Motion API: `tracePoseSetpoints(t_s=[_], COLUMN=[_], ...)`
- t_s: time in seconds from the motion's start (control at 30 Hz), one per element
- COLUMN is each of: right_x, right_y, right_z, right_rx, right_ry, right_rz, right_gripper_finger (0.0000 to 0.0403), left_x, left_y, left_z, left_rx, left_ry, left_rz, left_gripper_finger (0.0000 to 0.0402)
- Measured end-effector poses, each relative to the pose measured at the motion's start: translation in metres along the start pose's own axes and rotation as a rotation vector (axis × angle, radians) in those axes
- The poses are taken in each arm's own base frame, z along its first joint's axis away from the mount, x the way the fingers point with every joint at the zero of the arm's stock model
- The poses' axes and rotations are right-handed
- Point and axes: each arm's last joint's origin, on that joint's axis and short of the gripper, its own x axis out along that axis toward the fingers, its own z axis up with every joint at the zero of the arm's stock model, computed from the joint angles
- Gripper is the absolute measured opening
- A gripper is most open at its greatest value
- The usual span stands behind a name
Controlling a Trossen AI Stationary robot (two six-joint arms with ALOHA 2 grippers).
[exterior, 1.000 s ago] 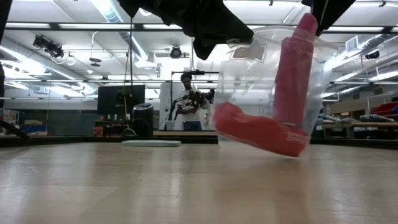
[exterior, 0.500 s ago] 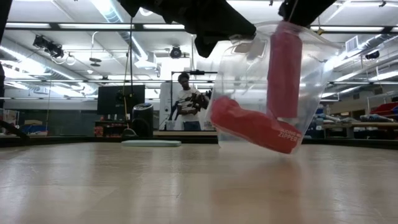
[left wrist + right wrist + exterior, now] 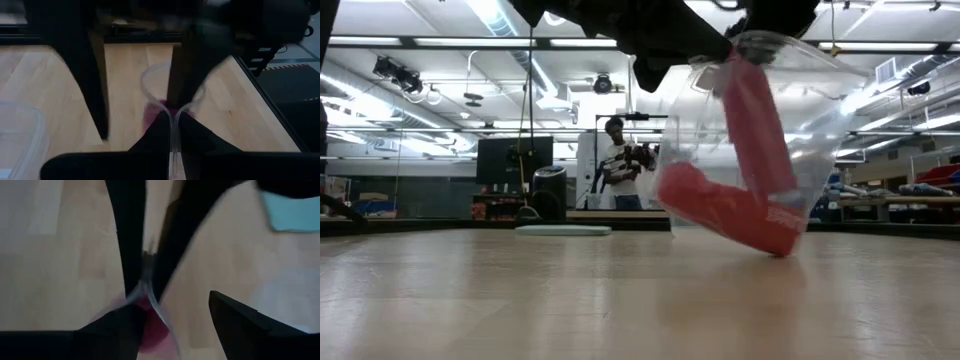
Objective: Roll bandage
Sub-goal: Put the rolled pink bandage into the transparent zip bag
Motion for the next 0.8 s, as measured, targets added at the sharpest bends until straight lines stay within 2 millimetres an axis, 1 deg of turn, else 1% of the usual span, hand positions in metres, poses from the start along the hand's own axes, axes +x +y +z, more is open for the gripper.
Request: tracePoseSetpoints(t_s=[0.1, 0.17, 0.3, 0.4, 0.47, 0.57, 0.63, 0.7, 0.8], right_x=[0.016, 0.022, 0.021, 0.015, 0.013, 0.015, 0.015, 0.016, 0.017], right_y=[0.003, 0.004, 0.005, 0.002, 0.002, 0.004, 0.001, -0.001, -0.002], right_z=[-0.001, -0.002, -0.004, -0.008, -0.008, -0.009, -0.013, -0.011, -0.008], right_rx=[-0.022, -0.03, -0.013, 0.011, 0.029, 0.021, 0.026, 0.035, 0.011], right_ry=[0.04, 0.055, 0.076, 0.116, 0.104, 0.123, 0.156, 0.146, 0.122], right_rz=[0.021, 0.017, 0.033, 0.002, -0.011, 0.006, -0.039, -0.041, 0.002], right_gripper_finger=[0.0222, 0.0222, 0.0222, 0.0222, 0.0222, 0.0222, 0.0222, 0.0222, 0.0222], left_x=[0.001, 0.001, 0.001, 0.001, 0.001, 0.001, 0.001, 0.001, 0.0], left_y=[0.0, 0.0, 0.001, 0.001, 0.001, 0.001, 0.001, 0.001, 0.001], left_z=[-0.002, -0.004, -0.005, -0.005, -0.003, -0.002, -0.002, -0.001, -0.001], left_rx=[0.0, 0.0, 0.0, 0.001, 0.002, 0.002, 0.002, 0.002, 0.0], left_ry=[0.013, 0.023, 0.032, 0.033, 0.016, 0.013, 0.016, 0.006, 0.001], left_rz=[0.003, 0.006, 0.009, 0.014, 0.016, 0.012, 0.014, 0.016, 0.012], left_gripper_finger=[0.0021, 0.0021, 0.0021, 0.0021, 0.0021, 0.0021, 0.0021, 0.0021, 0.0021])
